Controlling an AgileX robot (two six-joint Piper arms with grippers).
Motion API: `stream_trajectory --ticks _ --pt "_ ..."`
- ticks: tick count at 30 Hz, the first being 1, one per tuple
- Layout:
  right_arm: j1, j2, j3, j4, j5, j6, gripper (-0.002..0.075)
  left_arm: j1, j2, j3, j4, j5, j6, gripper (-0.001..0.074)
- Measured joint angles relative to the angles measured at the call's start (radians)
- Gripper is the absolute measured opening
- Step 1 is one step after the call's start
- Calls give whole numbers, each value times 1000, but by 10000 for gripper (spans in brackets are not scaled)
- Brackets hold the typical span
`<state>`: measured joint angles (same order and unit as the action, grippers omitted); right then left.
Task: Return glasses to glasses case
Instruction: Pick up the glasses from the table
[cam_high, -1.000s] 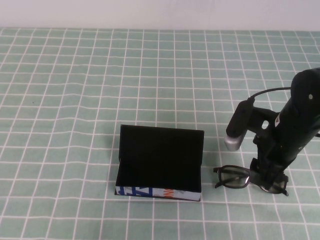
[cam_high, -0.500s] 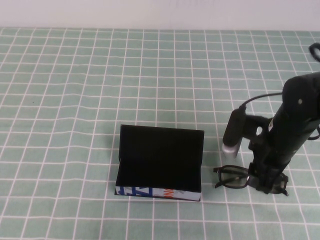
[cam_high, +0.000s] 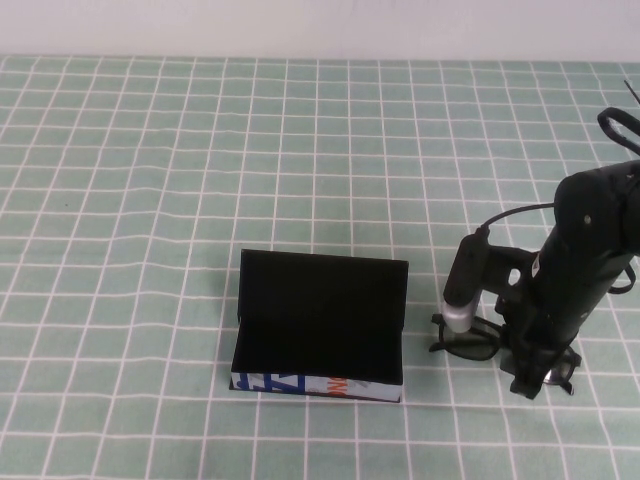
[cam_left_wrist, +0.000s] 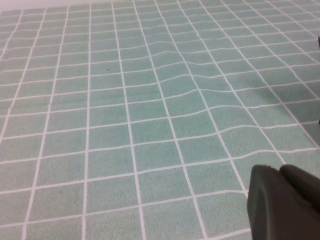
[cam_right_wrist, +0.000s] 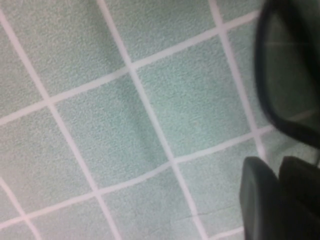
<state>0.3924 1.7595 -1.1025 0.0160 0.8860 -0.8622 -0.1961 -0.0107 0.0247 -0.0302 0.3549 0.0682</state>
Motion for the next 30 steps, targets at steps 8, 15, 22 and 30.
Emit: stream_trajectory --ticks 8,15,22,30 --pt "0 -34 4 -3 -9 4 115 0 0 0 0 0 0 -4" --pt "0 -113 4 -8 -65 -10 228 0 0 0 0 0 0 -4" --pt "0 -103 4 -8 -96 -16 506 0 0 0 0 0 0 -4" --pt "0 -65 4 -65 -92 -16 547 0 0 0 0 0 0 -4"
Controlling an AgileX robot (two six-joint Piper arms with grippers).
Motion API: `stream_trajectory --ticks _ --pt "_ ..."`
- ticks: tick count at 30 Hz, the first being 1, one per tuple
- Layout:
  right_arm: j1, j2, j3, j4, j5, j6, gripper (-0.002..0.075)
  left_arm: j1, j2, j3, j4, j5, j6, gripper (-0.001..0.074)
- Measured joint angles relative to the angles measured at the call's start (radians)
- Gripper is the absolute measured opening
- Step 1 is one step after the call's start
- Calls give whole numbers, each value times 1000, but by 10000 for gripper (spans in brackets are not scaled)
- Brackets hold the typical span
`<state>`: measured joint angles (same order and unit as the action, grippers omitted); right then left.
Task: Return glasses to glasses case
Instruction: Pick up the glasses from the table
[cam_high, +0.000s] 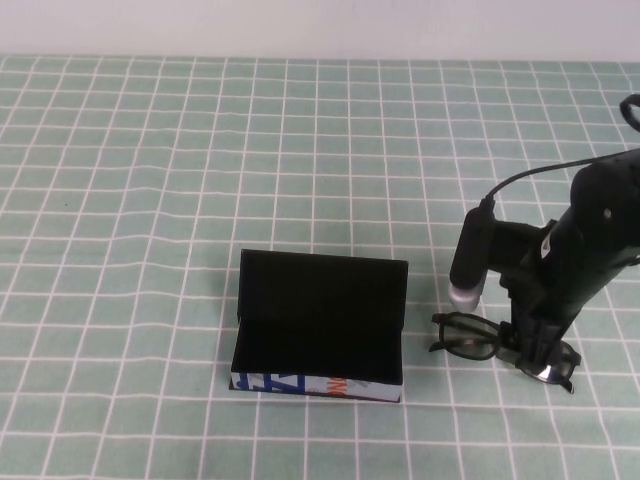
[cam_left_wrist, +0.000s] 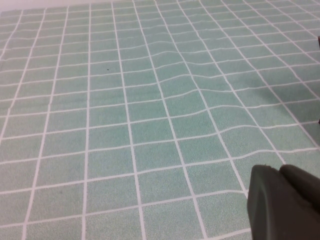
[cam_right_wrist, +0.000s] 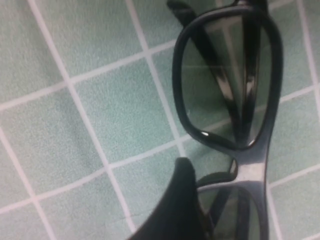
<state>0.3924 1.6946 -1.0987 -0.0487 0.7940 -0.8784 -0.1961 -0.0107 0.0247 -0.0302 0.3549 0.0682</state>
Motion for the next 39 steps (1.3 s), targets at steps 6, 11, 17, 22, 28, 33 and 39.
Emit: stream_trajectory --ticks 6,11,17,22,28,33,39 --pt "0 46 0 -4 0 0 538 0 0 0 2 0 0 -4" --pt "0 85 0 -4 -4 0 473 0 0 0 2 0 0 -4" --pt "0 94 0 -4 -4 0 288 0 0 0 4 0 0 -4" --pt "0 94 0 -4 2 0 124 0 0 0 4 0 0 -4" --pt "0 94 0 -4 9 0 76 0 0 0 4 0 0 -4" --pt "0 92 0 -4 11 0 76 0 0 0 4 0 0 -4" --pt "0 40 0 7 39 0 75 0 0 0 4 0 0 -4"
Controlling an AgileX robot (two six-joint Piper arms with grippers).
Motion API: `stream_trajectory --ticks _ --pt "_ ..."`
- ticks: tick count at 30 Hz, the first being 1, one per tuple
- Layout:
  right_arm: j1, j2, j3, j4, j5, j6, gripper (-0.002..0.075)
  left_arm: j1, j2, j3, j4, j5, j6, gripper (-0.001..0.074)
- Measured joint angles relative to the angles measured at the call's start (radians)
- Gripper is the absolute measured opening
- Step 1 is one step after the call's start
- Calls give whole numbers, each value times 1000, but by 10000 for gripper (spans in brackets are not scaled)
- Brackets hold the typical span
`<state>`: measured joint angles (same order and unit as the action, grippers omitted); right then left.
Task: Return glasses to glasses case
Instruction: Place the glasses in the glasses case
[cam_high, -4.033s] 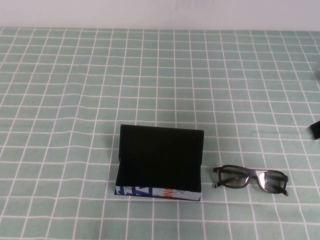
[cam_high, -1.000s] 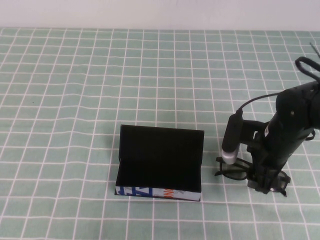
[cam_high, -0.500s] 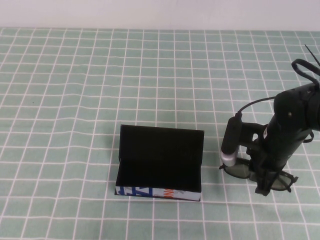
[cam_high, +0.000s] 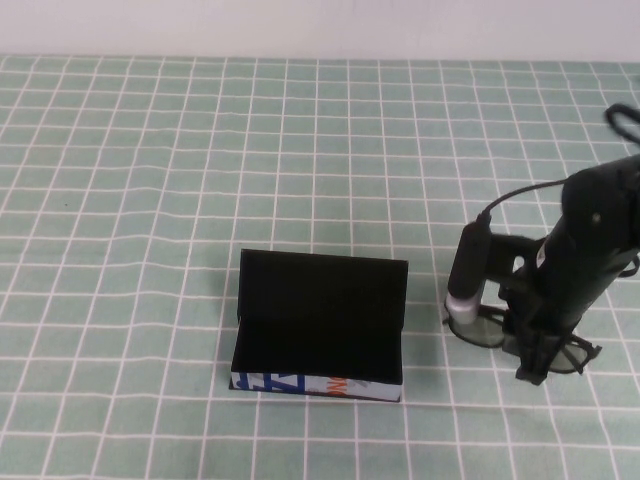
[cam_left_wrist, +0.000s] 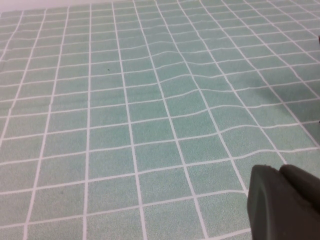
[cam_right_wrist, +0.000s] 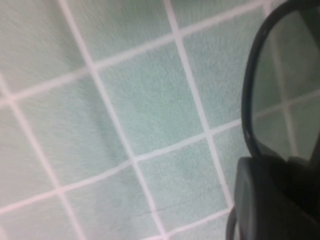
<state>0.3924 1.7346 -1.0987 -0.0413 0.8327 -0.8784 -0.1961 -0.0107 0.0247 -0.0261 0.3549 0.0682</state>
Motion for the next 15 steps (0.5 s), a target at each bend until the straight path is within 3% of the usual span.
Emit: stream_trajectory --ticks 15 --pt "39 -107 -273 395 306 -164 72 0 0 0 0 0 0 -4"
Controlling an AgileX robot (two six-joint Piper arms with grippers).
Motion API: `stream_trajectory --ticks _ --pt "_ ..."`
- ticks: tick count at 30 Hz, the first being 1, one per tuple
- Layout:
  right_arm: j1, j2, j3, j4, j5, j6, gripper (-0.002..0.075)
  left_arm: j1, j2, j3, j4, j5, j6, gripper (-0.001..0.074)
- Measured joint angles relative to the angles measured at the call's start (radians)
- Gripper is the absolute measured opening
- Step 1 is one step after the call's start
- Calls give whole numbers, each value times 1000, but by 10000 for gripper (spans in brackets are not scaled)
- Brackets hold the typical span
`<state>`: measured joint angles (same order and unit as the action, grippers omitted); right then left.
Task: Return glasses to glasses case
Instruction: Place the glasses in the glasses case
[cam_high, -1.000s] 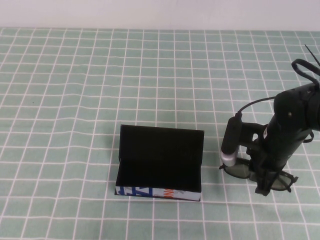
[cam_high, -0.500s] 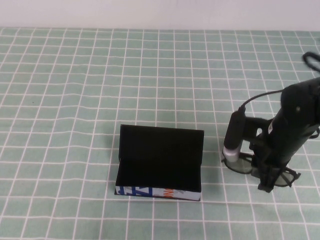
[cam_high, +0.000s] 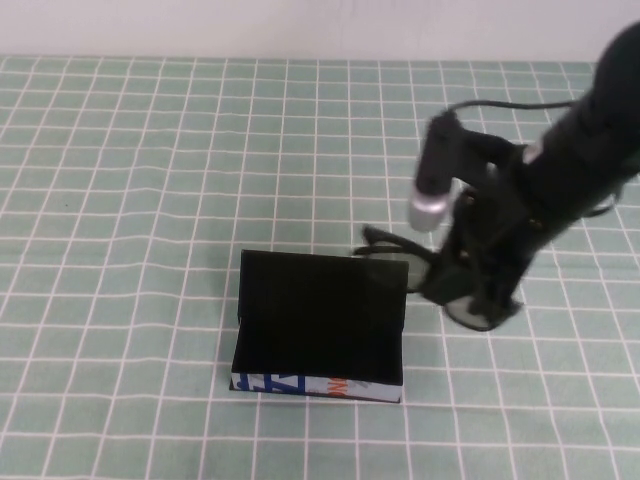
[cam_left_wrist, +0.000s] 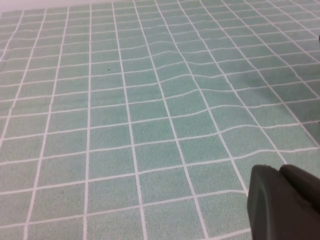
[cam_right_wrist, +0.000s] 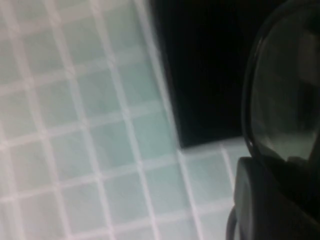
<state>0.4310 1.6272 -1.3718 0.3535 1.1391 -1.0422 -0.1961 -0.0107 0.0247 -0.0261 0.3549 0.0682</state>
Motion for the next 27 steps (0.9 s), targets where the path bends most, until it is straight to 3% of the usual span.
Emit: stream_trajectory --ticks 11,27 --pt "210 98 -143 -12 87 -19 71 0 0 0 0 0 0 -4" --pt "227 398 -338 -30 81 15 71 0 0 0 0 0 0 -4"
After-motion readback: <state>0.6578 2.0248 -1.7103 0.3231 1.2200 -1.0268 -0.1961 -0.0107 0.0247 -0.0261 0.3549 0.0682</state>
